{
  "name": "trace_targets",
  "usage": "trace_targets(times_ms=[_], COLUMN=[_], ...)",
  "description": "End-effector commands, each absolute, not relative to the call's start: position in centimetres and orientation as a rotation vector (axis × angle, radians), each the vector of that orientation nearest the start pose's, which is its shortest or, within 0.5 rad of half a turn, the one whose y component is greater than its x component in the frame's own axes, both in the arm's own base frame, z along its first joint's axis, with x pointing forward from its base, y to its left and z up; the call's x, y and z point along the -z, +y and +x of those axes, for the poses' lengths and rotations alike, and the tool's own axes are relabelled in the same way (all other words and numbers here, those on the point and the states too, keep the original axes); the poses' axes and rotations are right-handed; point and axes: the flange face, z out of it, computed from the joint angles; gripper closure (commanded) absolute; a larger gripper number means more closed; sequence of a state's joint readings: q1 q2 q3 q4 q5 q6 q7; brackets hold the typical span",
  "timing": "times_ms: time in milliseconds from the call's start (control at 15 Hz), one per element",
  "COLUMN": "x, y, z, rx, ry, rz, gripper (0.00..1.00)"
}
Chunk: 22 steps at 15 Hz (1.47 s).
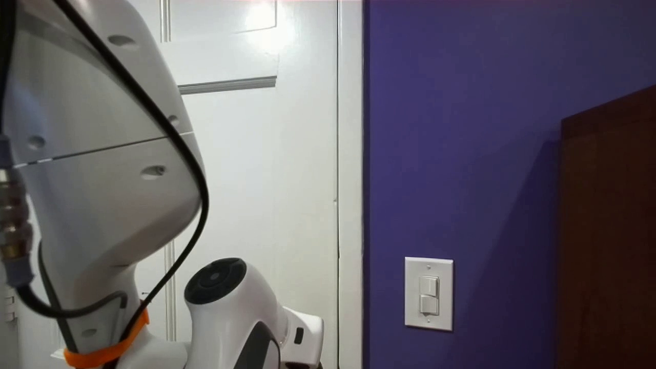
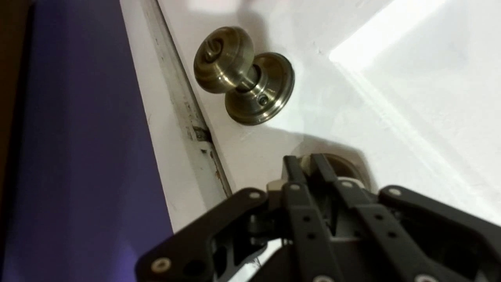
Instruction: Turn the top silver lock on the door to the right
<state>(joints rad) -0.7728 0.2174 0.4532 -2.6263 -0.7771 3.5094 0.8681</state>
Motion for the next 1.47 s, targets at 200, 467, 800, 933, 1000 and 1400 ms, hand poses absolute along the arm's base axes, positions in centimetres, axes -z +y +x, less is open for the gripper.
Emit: trace_targets(times_ms=[200, 467, 800, 933, 1000, 1400], x=[-24.6, -24.3, -24.6, -25.1, -25.5, -25.4], y=[-5.7, -5.9, -6.5, -6.8, -7.0, -6.7], z=[45.8, 45.8, 45.9, 45.9, 45.9, 44.7], rx=[0.742, 0.669, 0.591, 0.596, 0.620, 0.628], ry=[0.870, 1.024, 1.187, 1.213, 1.206, 1.188], rz=[-2.488, -2.370, -2.219, -2.199, -2.213, -2.229], gripper=[0.97, 0.97, 0.97, 0.97, 0.97, 0.97])
